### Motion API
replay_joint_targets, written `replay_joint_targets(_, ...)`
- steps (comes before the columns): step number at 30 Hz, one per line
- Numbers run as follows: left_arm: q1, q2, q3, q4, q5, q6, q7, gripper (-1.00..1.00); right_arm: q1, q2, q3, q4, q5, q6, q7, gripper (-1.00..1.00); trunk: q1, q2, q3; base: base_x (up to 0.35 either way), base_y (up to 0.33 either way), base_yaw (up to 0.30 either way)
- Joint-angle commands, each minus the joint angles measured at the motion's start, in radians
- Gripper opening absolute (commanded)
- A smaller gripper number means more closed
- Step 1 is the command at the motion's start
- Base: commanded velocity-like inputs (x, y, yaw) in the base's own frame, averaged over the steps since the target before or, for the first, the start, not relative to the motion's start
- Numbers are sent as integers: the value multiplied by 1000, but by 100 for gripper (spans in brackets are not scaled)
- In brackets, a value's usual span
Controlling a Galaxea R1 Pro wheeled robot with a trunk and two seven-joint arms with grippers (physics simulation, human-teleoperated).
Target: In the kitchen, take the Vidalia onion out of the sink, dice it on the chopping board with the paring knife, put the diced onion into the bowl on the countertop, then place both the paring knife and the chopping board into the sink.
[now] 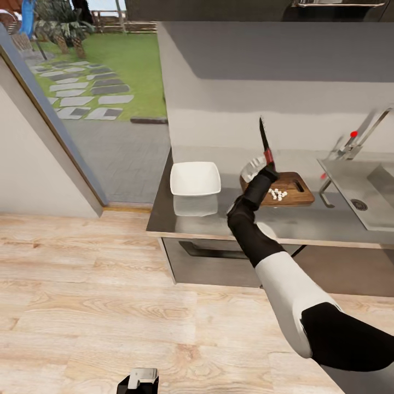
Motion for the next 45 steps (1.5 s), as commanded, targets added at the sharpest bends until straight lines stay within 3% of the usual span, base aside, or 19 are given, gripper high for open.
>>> replay_joint_targets(1,-2,0,-3,4,-1,-7,6,100,-1,0,9,19,28,19,9,-100,0,-1,-1,0,0,0)
replay_joint_targets(4,-2,-1,-3,4,-1,-7,6,100,-1,0,38,106,61,37,37,-100,0,-1,-1,0,0,0)
replay_joint_targets(7,-2,-1,-4,4,-1,-7,6,100,-1,0,52,261,69,38,66,-100,0,-1,-1,0,0,0)
replay_joint_targets(10,-2,-2,-4,4,-2,-7,6,100,-1,0,52,284,68,37,70,-100,0,-1,-1,0,0,0)
replay_joint_targets(20,-2,-3,-4,4,-2,34,4,100,-1,0,45,279,64,34,70,-100,0,-1,-1,0,0,0)
replay_joint_targets(45,-2,-7,-4,4,-2,36,0,100,-1,0,43,256,65,42,61,-100,0,-1,-1,-88,0,0)
